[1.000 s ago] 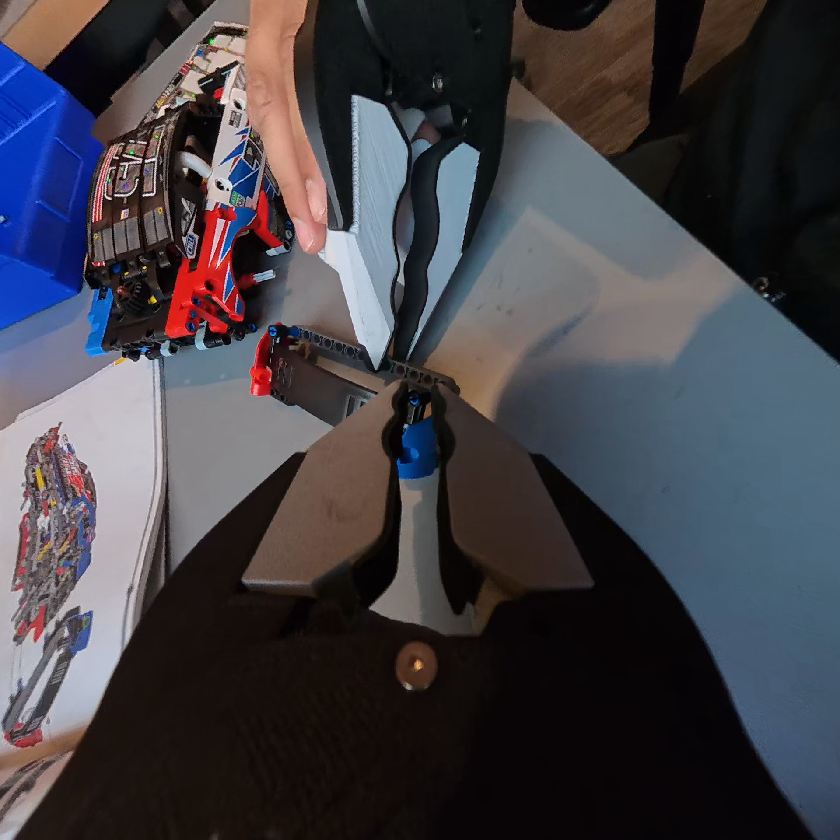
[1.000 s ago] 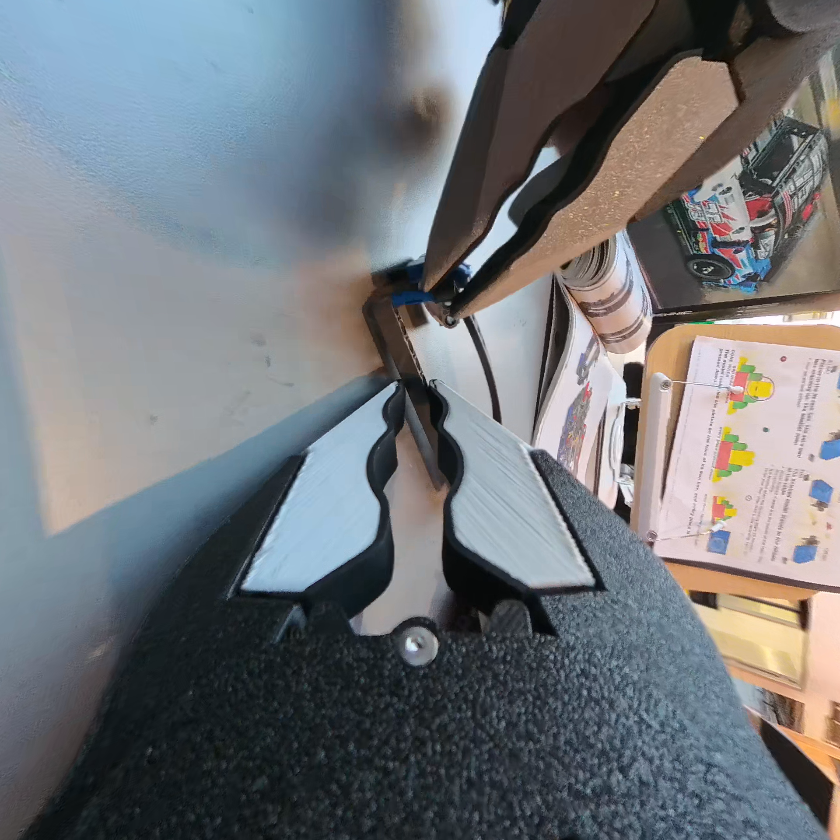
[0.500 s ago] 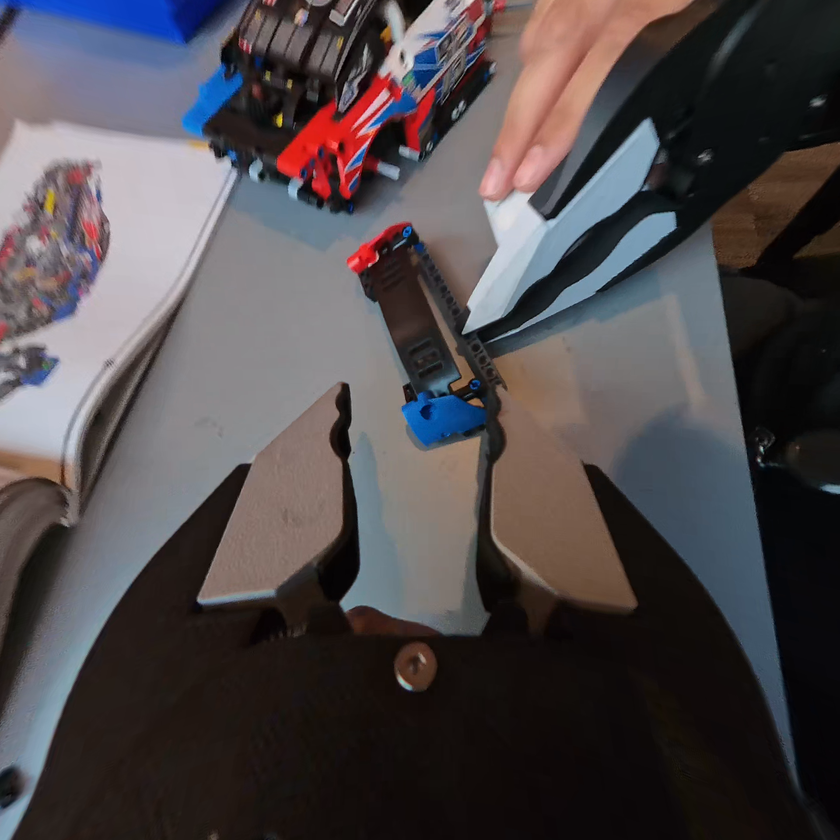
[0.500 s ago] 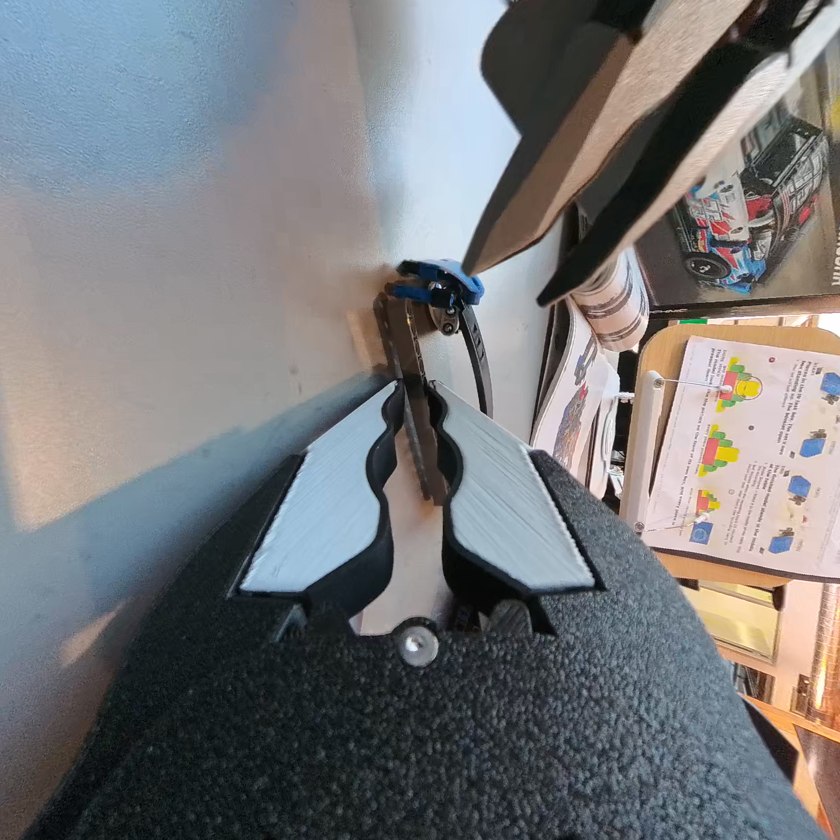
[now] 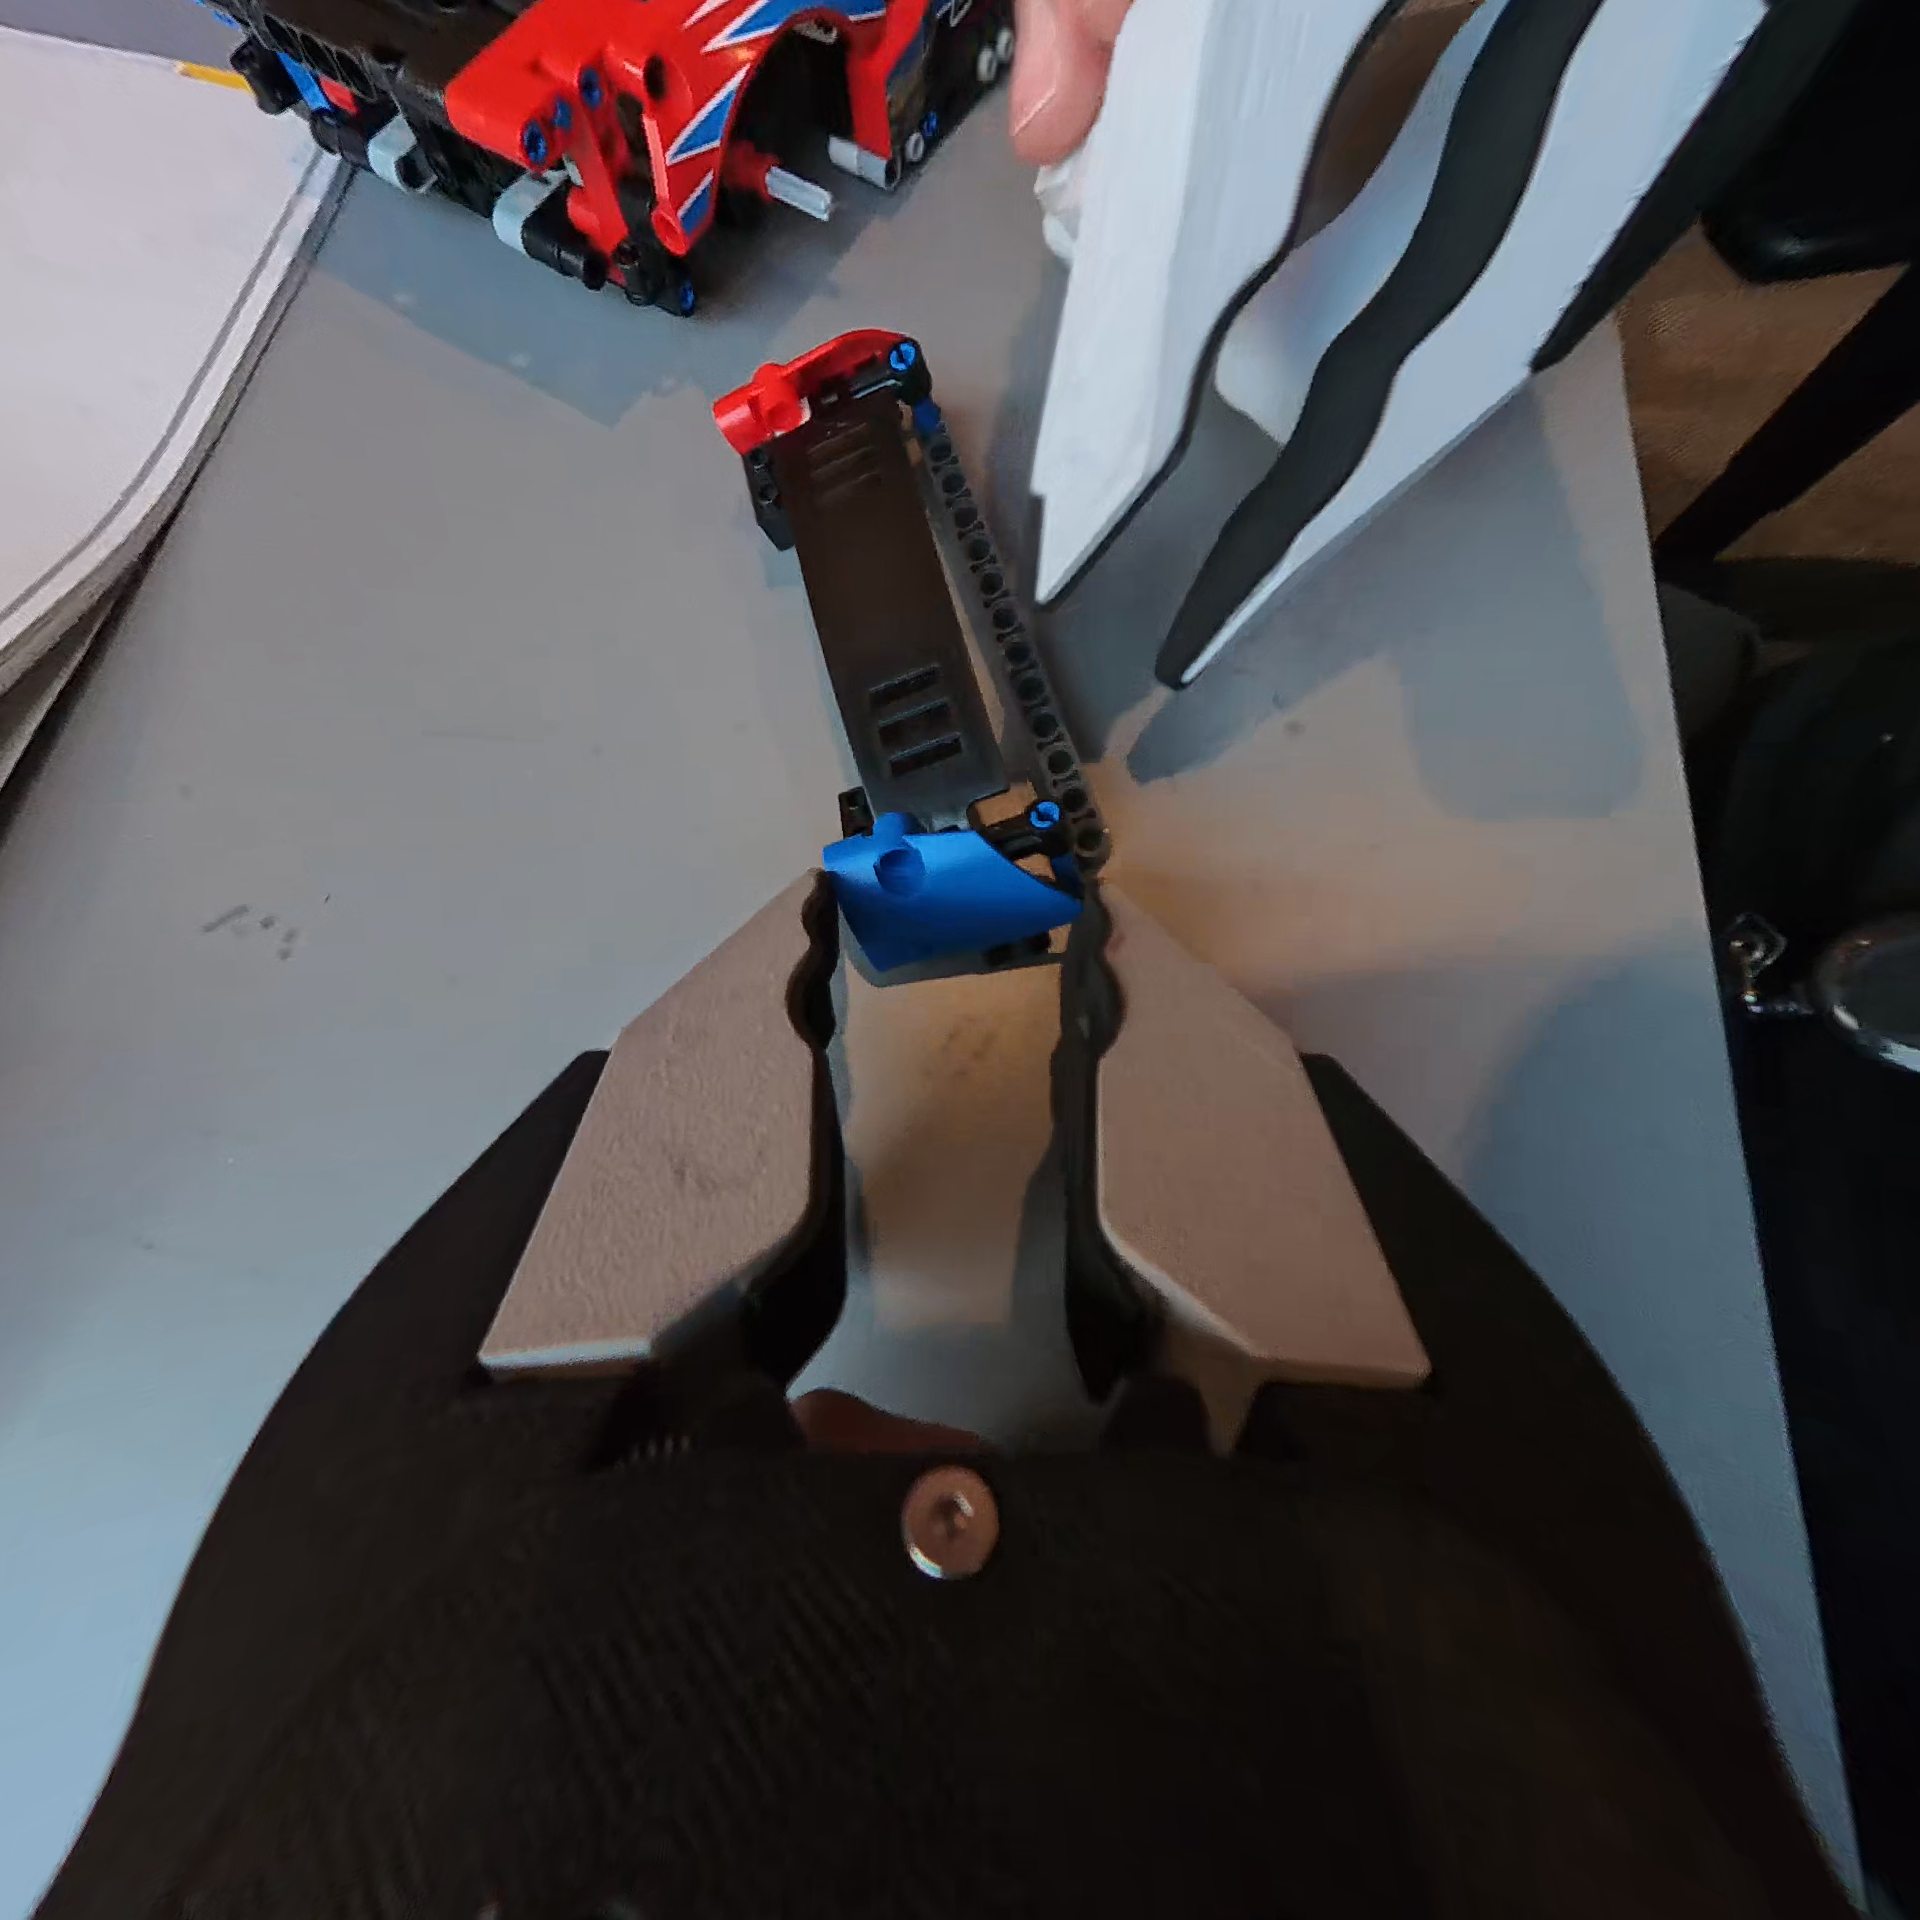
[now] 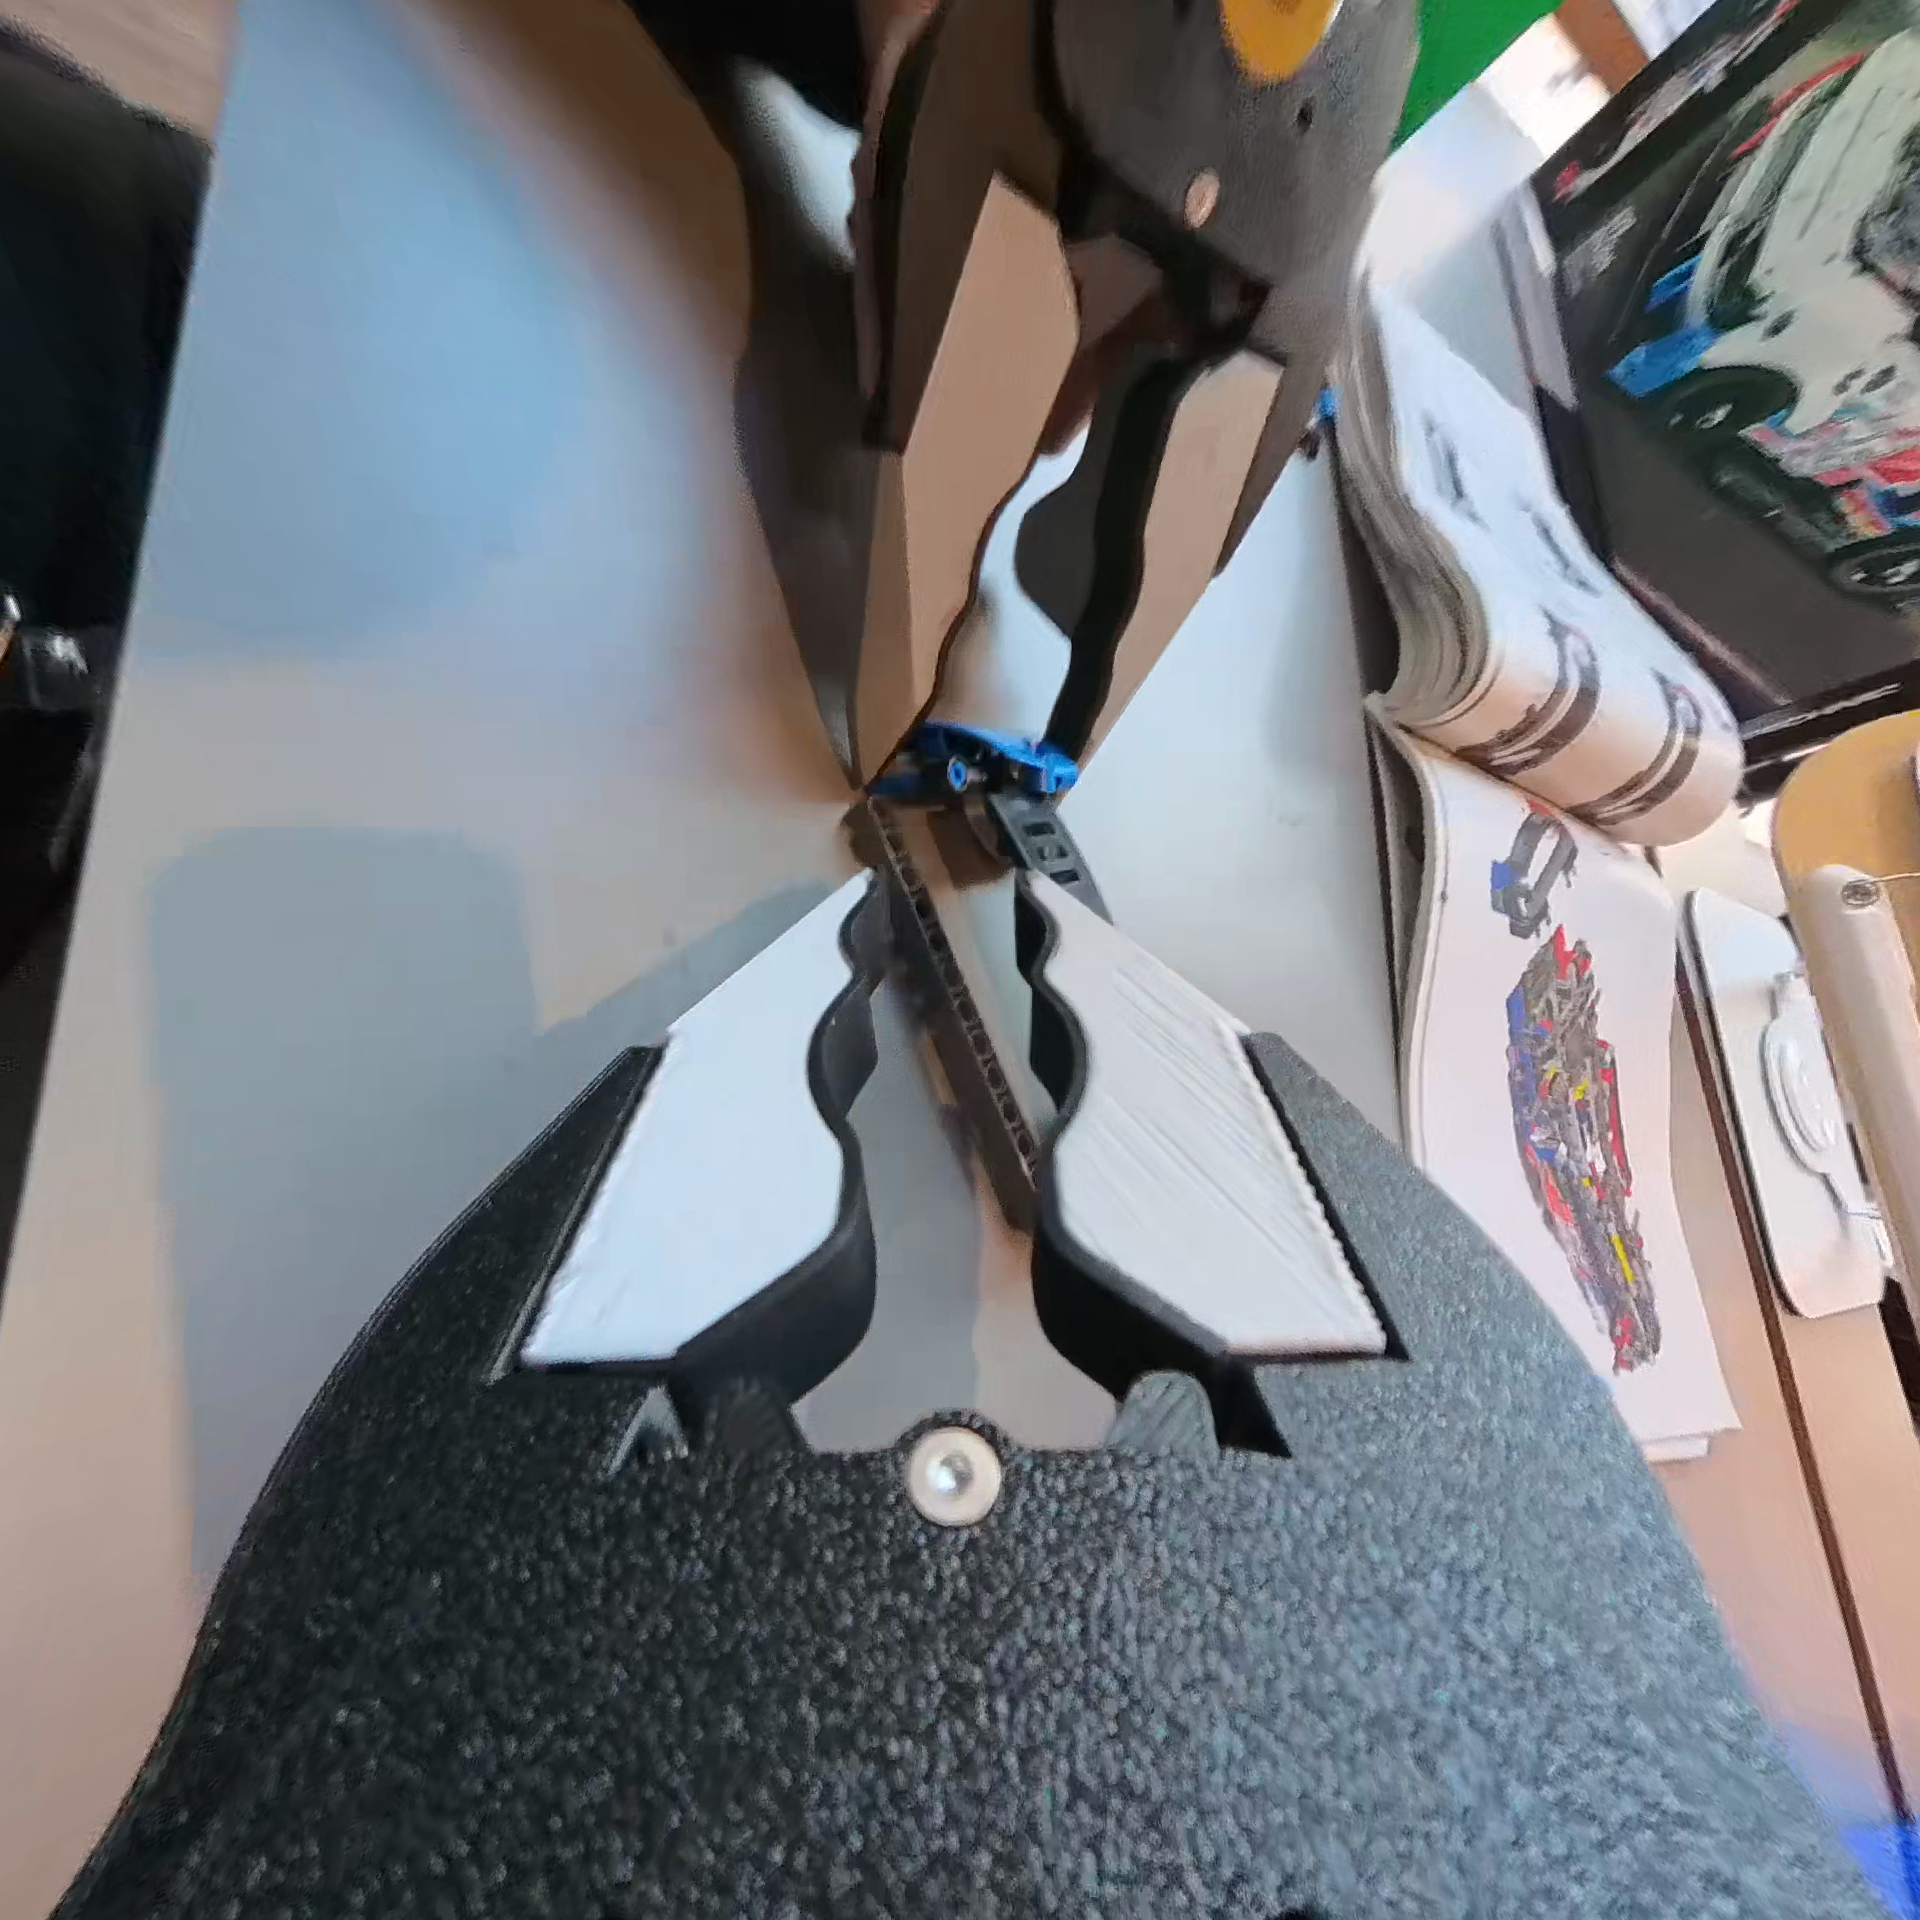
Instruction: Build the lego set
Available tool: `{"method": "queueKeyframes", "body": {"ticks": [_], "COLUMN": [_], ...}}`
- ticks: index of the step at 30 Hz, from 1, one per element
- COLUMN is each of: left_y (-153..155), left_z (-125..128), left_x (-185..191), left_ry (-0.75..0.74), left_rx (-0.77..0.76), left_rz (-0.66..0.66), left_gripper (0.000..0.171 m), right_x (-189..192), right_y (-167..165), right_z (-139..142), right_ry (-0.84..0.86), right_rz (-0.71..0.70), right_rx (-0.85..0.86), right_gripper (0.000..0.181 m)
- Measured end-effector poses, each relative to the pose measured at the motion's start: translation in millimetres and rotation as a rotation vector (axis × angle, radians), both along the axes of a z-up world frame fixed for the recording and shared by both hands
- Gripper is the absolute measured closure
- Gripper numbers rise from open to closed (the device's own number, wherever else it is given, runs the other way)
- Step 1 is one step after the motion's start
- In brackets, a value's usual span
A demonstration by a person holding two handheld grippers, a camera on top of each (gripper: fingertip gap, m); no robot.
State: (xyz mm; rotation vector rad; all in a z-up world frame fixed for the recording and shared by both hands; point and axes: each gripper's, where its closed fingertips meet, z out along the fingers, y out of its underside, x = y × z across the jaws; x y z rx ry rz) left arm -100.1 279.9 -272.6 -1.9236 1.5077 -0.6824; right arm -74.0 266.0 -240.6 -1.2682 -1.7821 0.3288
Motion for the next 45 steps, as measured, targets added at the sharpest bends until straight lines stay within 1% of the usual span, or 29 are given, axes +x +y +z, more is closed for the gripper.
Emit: {"method": "queueKeyframes", "body": {"ticks": [2, 3, 4, 6, 8, 9, 11, 12, 13, 15, 16, 17, 18, 21, 24, 28, 30, 31, 32, 35, 38, 41, 44, 45], "left_y": [3, 4, 4, 3, 0, -1, -5, -6, -7, -5, -6, -7, -5, -2, -2, -5, -5, -5, -6, -7, -6, -5, -2, -1], "left_z": [2, 4, 5, 4, 1, 2, 2, 2, 2, 4, 7, 11, 15, 25, 20, 16, 17, 17, 16, 15, 18, 21, 21, 23], "left_x": [-2, -3, -4, -7, -13, -16, -22, -25, -26, -26, -25, -24, -23, -23, -24, -19, -16, -16, -15, -14, -13, -13, -18, -19], "left_ry": [-0.017, -0.024, -0.028, -0.016, 0.016, 0.012, 0.017, 0.015, 0.014, 0.010, -0.005, -0.024, -0.044, -0.102, -0.083, -0.071, -0.080, -0.082, -0.084, -0.076, -0.092, -0.109, -0.108, -0.115], "left_rx": [0.002, 0.011, 0.019, 0.040, 0.093, 0.115, 0.134, 0.135, 0.134, 0.149, 0.144, 0.138, 0.140, 0.111, 0.108, 0.115, 0.121, 0.119, 0.114, 0.123, 0.128, 0.129, 0.137, 0.136], "left_rz": [0.000, -0.005, -0.010, -0.033, -0.078, -0.104, -0.142, -0.150, -0.154, -0.152, -0.153, -0.149, -0.139, -0.112, -0.113, -0.127, -0.124, -0.124, -0.126, -0.129, -0.126, -0.119, -0.120, -0.115], "left_gripper": [0.128, 0.128, 0.128, 0.128, 0.128, 0.128, 0.128, 0.128, 0.128, 0.128, 0.128, 0.128, 0.128, 0.128, 0.128, 0.128, 0.128, 0.128, 0.128, 0.128, 0.128, 0.128, 0.128, 0.128], "right_x": [-1, 1, 3, 7, 6, 5, -3, -6, -9, -19, -23, -27, -30, -37, -38, -35, -34, -34, -33, -36, -38, -33, -28, -28], "right_y": [6, 14, 23, 33, 35, 33, 25, 26, 29, 26, 23, 21, 22, 25, 27, 28, 26, 26, 28, 26, 26, 31, 32, 31], "right_z": [12, 14, 13, 1, -13, -19, -21, -21, -22, -23, -25, -26, -27, -26, -26, -19, -13, -10, -8, -4, -8, -13, -10, -10], "right_ry": [0.066, 0.076, 0.069, 0.005, -0.052, -0.075, -0.075, -0.077, -0.082, -0.085, -0.092, -0.095, -0.090, -0.042, 0.001, 0.064, 0.109, 0.126, 0.138, 0.156, 0.133, 0.080, 0.058, 0.058], "right_rz": [-0.028, -0.063, -0.100, -0.148, -0.168, -0.168, -0.129, -0.135, -0.144, -0.134, -0.131, -0.125, -0.145, -0.201, -0.247, -0.255, -0.237, -0.231, -0.237, -0.220, -0.197, -0.192, -0.167, -0.161], "right_rx": [-0.041, -0.058, -0.069, -0.097, -0.130, -0.145, -0.186, -0.187, -0.194, -0.259, -0.291, -0.320, -0.325, -0.347, -0.344, -0.370, -0.406, -0.417, -0.419, -0.441, -0.456, -0.460, -0.453, -0.460], "right_gripper": [0.157, 0.155, 0.148, 0.129, 0.114, 0.114, 0.128, 0.125, 0.117, 0.114, 0.113, 0.118, 0.119, 0.106, 0.102, 0.099, 0.103, 0.108, 0.110, 0.109, 0.104, 0.109, 0.114, 0.120]}}
